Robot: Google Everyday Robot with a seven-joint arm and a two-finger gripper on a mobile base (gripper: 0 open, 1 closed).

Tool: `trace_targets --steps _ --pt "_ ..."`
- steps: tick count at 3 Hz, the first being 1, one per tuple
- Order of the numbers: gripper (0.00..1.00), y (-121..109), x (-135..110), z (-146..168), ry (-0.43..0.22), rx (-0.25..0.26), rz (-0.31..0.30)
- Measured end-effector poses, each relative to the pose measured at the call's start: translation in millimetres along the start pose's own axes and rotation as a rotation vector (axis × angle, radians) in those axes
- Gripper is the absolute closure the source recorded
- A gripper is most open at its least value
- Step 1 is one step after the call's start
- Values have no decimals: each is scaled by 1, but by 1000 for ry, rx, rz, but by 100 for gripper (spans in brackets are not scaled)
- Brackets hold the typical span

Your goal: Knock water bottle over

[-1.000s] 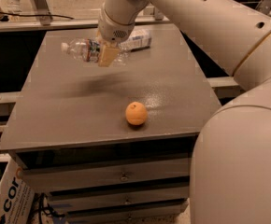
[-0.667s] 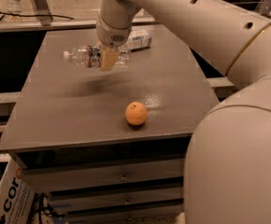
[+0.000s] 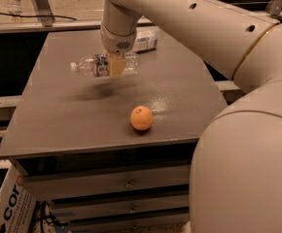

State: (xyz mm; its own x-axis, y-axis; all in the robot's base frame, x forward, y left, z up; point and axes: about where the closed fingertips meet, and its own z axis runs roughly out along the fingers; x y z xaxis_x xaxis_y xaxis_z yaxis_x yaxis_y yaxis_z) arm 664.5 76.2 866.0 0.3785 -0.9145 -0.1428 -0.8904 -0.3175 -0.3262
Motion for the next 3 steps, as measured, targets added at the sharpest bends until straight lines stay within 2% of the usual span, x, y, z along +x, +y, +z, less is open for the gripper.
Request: trace_targets --steps 1,3 --pt "83 5 -1 5 9 -21 -23" --pt "39 18 -1 21 39 -73 -69"
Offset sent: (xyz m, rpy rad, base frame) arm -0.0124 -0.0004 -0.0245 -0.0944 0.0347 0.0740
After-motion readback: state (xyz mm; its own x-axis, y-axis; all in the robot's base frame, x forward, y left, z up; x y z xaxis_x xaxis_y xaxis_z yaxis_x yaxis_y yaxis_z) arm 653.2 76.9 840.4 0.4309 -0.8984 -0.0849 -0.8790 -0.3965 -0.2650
